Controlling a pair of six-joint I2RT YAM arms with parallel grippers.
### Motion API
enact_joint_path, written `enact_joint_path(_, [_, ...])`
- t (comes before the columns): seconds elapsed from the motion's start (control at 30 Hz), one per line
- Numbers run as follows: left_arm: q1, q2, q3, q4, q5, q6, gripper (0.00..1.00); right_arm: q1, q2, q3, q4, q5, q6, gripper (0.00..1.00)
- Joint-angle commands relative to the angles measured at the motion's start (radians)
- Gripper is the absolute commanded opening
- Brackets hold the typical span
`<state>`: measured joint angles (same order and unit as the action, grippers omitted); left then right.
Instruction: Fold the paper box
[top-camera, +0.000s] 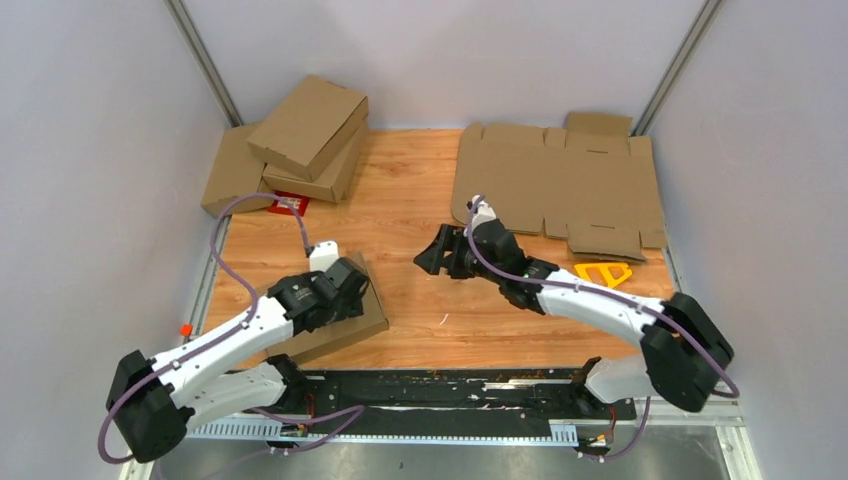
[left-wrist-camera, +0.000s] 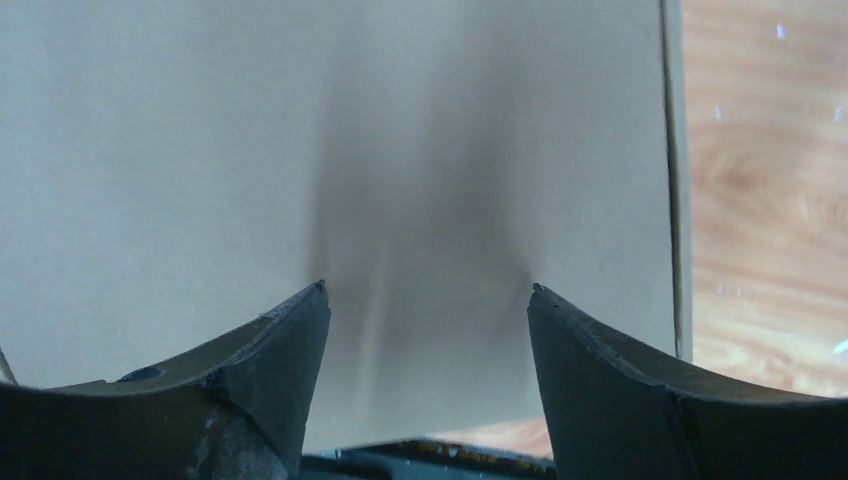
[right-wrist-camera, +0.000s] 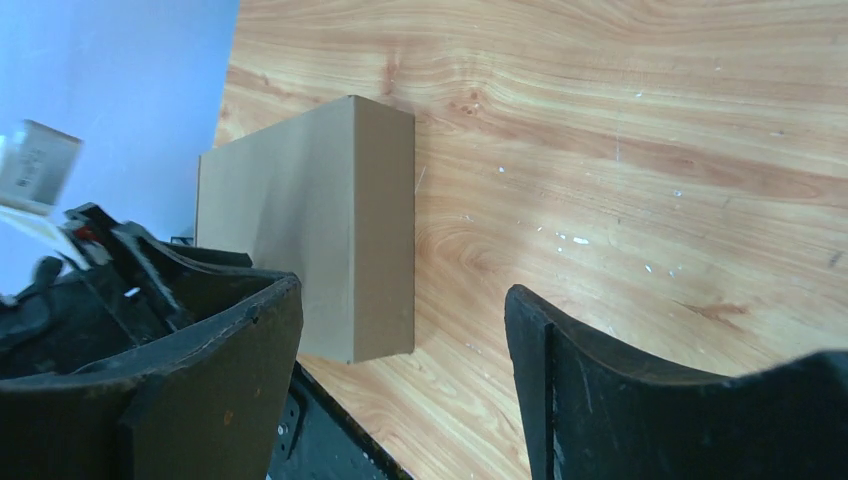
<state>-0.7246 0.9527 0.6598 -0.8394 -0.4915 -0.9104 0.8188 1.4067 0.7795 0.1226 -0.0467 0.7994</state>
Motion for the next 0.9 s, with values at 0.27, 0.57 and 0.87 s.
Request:
enact_joint_path(0.27, [-0.47,0.268,0.268,-0.523,-0.091,-0.607,0.81,-0.011,-0.328,-0.101,-0.191,0.126,-0.16,0.76])
enact_joint_path(0.57, [-0.59,0.202,0.07,-0.159,-0.046,-0.619,0.81,-0.024,-0.566,-0.153,-0.293,0.185,-0.214,0.79])
enact_joint_path(0.87, [-0.312,0.055,-0.093,0.003,-0.079,-0.351,0.81,-0.025,-0.78,-0.153,-0.446,0.258,-0.272,0.82])
